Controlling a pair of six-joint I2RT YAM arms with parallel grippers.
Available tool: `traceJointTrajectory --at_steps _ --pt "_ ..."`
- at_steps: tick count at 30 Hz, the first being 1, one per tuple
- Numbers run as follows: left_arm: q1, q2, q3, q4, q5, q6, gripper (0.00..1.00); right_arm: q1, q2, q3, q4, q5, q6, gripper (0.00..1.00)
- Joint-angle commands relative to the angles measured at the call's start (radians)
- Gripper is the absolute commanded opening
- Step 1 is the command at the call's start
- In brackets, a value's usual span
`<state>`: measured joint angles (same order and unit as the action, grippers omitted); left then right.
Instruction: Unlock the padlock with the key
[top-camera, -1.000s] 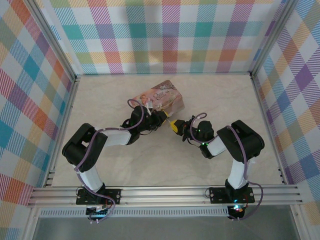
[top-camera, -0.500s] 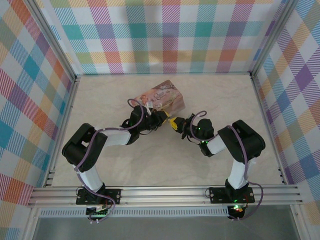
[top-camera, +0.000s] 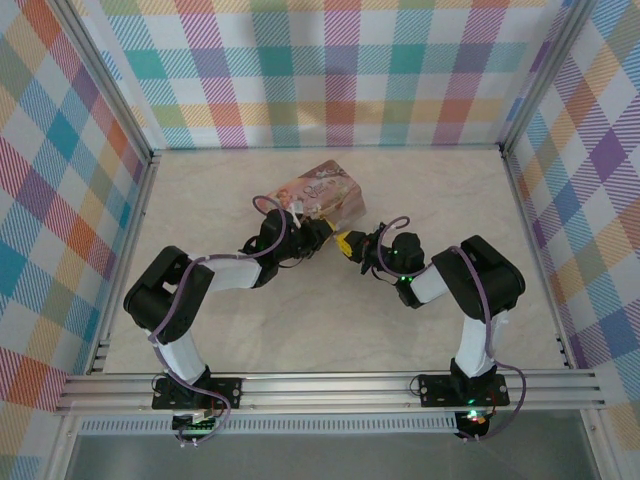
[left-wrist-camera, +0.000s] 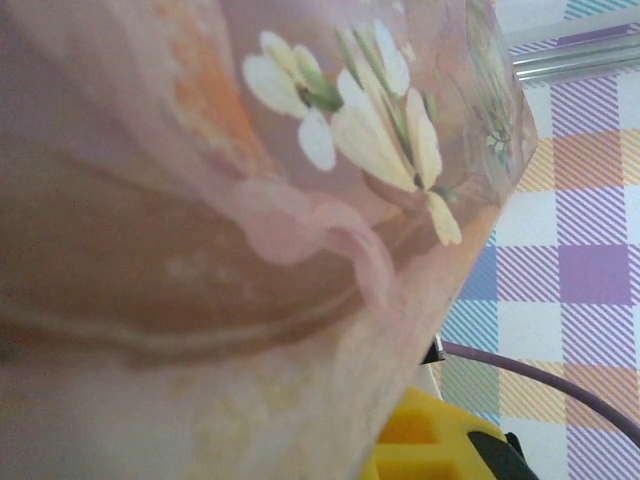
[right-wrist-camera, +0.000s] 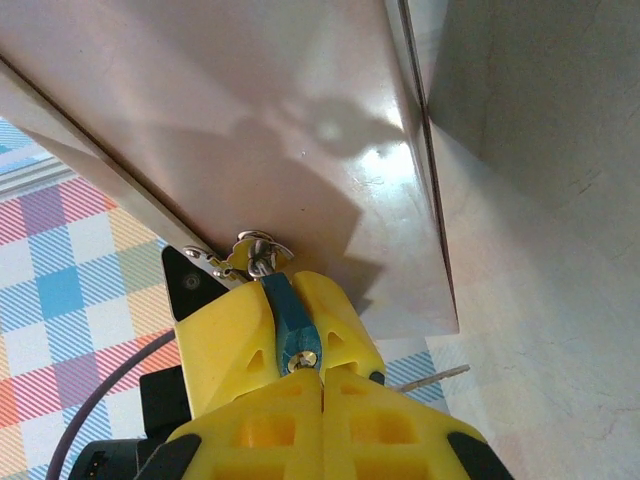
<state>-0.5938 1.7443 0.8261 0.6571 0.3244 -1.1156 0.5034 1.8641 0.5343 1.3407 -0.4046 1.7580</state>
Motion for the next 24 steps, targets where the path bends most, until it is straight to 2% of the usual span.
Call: traceJointTrajectory --at_steps 1,8,19,22,24 --pt "-0.08 -0.011 0.03 -0.042 0.264 0.036 0.0 0.017 0.006 0.018 0.066 0.004 -0.036 0.08" --pt "-0.064 -0.047 0.044 -0.19 0.227 0.125 0.0 -0.003 -0.029 -0.082 0.066 -0.001 -0.083 0.19" --pt "-0.049 -0.064 0.069 -0.32 0.213 0.195 0.0 -0.066 -0.102 -0.272 0.053 -0.056 -0.165 0.38" --pt "-0.048 -0.073 0.083 -0.371 0.207 0.223 0.0 -0.074 -0.14 -0.287 -0.026 -0.088 -0.227 0.42" --pt "-0.049 -0.083 0.093 -0.405 0.198 0.246 0.01 -0.075 -0.195 -0.28 -0.148 -0.109 -0.289 0.46"
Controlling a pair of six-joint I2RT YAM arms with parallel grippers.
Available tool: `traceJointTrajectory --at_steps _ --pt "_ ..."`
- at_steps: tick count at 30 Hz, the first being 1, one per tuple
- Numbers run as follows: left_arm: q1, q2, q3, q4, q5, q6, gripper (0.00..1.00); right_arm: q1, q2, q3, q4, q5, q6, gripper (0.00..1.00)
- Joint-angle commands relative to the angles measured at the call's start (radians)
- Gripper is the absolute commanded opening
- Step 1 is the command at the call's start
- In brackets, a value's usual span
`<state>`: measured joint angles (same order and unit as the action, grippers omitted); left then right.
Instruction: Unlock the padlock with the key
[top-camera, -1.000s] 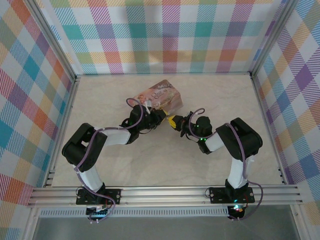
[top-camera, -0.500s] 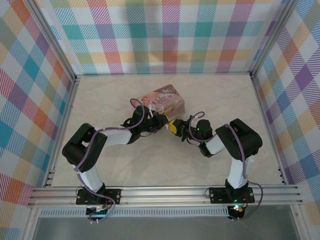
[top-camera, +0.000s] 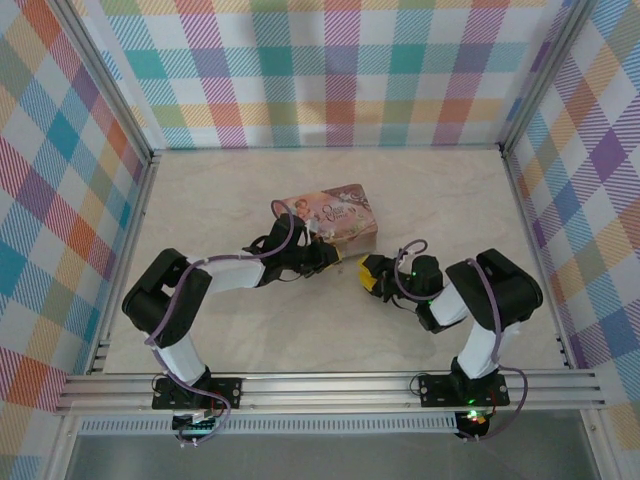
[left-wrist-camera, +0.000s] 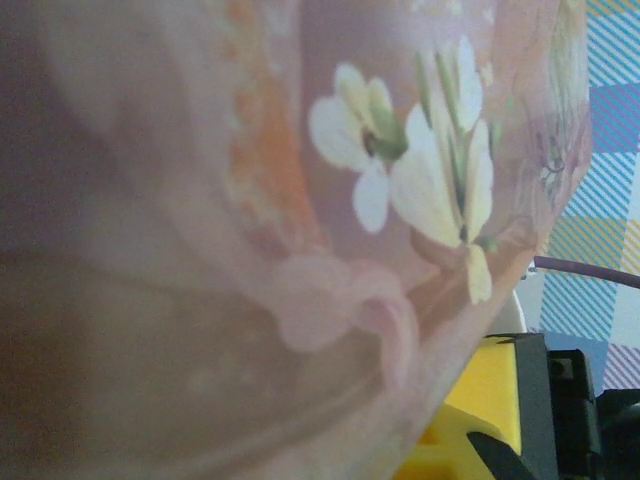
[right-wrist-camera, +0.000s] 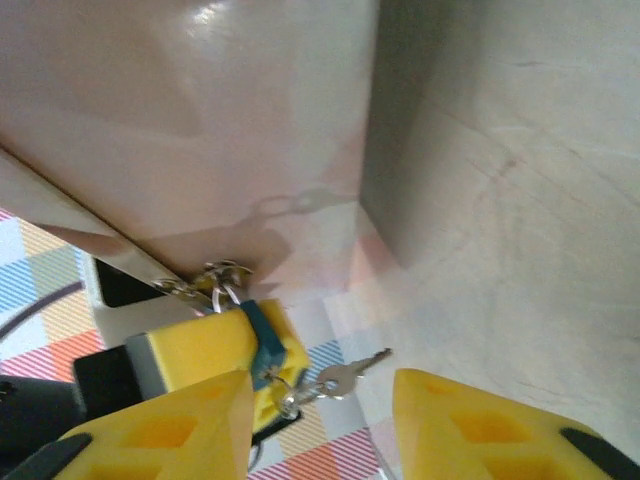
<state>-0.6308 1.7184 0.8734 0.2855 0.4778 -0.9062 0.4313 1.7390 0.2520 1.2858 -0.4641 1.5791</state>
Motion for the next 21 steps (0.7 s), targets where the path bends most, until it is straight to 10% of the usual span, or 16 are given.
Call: traceJointTrajectory --at_steps 1,13,21 --pt "-0.012 -0.062 0.05 -0.049 0.041 0.046 0.01 -0.003 -0.111 0.008 -0.167 -0.054 -0.15 0.48" --pt "-0.01 -0.06 0.059 -0.072 0.037 0.063 0.02 -0.002 -0.653 0.291 -1.343 0.093 -0.764 0.88" --pt "-0.01 -0.061 0.072 -0.084 0.045 0.067 0.02 0.028 -0.662 0.438 -1.572 0.134 -1.016 0.68"
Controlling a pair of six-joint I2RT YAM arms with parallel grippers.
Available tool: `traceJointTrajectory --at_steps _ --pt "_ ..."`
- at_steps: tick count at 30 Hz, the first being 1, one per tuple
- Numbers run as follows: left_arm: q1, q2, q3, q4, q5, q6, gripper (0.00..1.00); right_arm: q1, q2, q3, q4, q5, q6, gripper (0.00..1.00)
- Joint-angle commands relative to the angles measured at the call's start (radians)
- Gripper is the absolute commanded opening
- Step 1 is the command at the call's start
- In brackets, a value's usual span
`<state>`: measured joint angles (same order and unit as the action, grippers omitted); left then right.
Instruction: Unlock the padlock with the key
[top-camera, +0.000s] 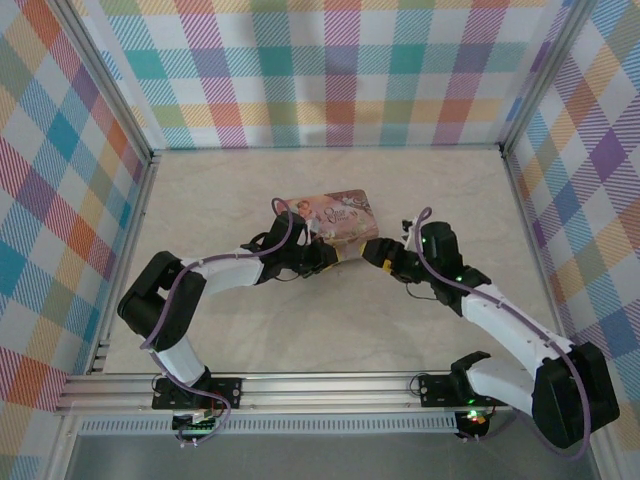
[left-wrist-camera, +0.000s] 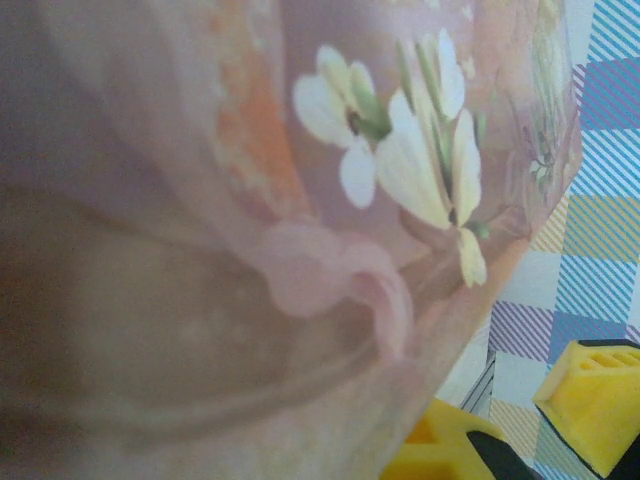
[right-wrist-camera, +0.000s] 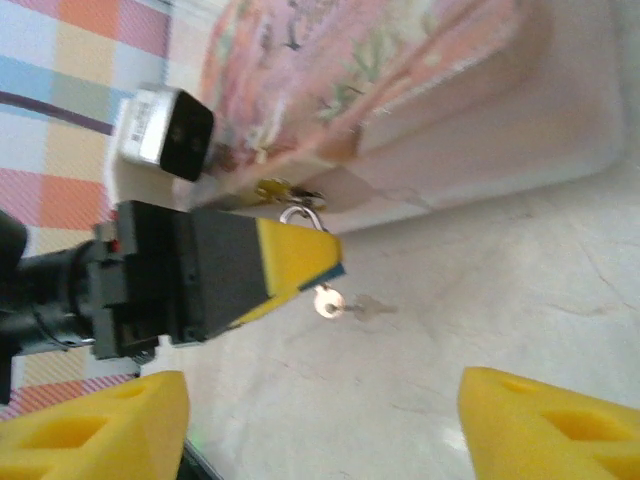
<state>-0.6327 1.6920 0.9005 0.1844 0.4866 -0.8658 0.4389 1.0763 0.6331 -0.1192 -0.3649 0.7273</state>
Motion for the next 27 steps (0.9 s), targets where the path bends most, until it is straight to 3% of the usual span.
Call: traceJointTrajectory --at_steps 1,5,15,27 --pt "-0.009 -0.036 0.047 0.013 0.042 0.026 0.02 0.041 0.005 0.076 -0.196 0.06 -0.207 0.63" --pt "-0.007 -0.039 0.065 -0.015 0.056 0.033 0.02 0.124 0.044 0.132 -0.273 0.182 -0.299 0.56" --pt "-0.002 -0.05 0.09 -0.057 0.085 0.038 0.02 0.3 0.16 0.184 -0.214 0.341 -0.406 0.51" --pt "0.001 -0.049 0.1 -0.071 0.105 0.037 0.02 0.36 0.29 0.268 -0.166 0.442 -0.479 0.48"
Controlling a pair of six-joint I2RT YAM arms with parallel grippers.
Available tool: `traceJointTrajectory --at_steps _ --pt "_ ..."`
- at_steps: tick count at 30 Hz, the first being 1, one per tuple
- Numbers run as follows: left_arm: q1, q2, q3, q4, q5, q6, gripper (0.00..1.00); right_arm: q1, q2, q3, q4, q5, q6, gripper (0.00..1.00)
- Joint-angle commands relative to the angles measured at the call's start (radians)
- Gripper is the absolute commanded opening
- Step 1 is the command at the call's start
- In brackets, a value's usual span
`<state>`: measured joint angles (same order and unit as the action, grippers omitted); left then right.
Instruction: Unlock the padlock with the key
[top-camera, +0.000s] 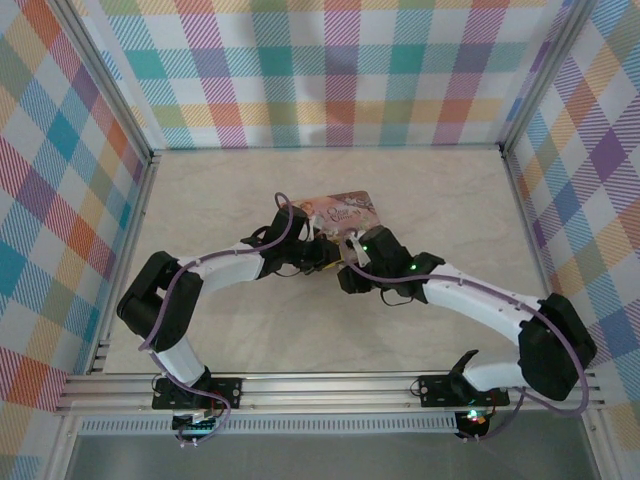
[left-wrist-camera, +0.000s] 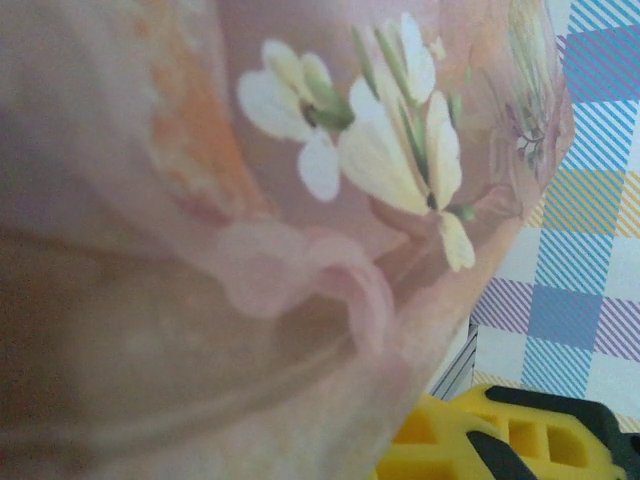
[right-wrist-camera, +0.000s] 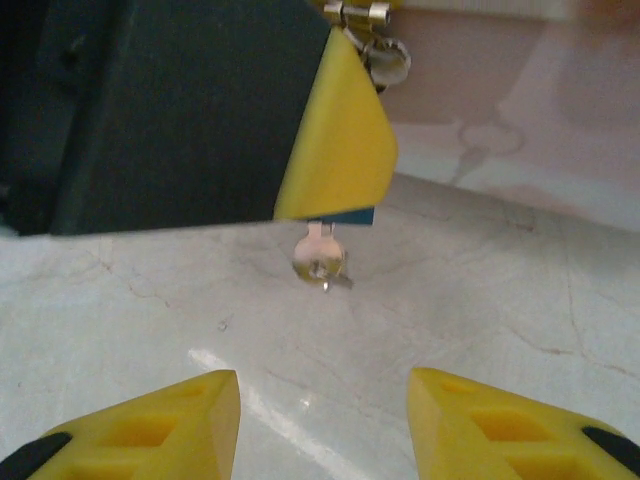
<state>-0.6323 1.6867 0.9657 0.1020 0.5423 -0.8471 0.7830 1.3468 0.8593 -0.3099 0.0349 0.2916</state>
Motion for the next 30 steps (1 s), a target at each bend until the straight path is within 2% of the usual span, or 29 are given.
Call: traceJointTrajectory --at_steps 1,22,30 --pt "0.0 -0.044 0.034 0.012 0.05 0.017 0.02 0.021 0.029 0.05 0.023 0.054 -0.049 0.48" --pt "0.009 -0.047 0.035 0.018 0.061 0.016 0.02 0.064 0.161 0.145 -0.009 0.15 -0.084 0.47" --pt "0.01 -0.047 0.033 0.021 0.064 0.015 0.02 0.071 0.185 0.165 -0.011 0.168 -0.093 0.38"
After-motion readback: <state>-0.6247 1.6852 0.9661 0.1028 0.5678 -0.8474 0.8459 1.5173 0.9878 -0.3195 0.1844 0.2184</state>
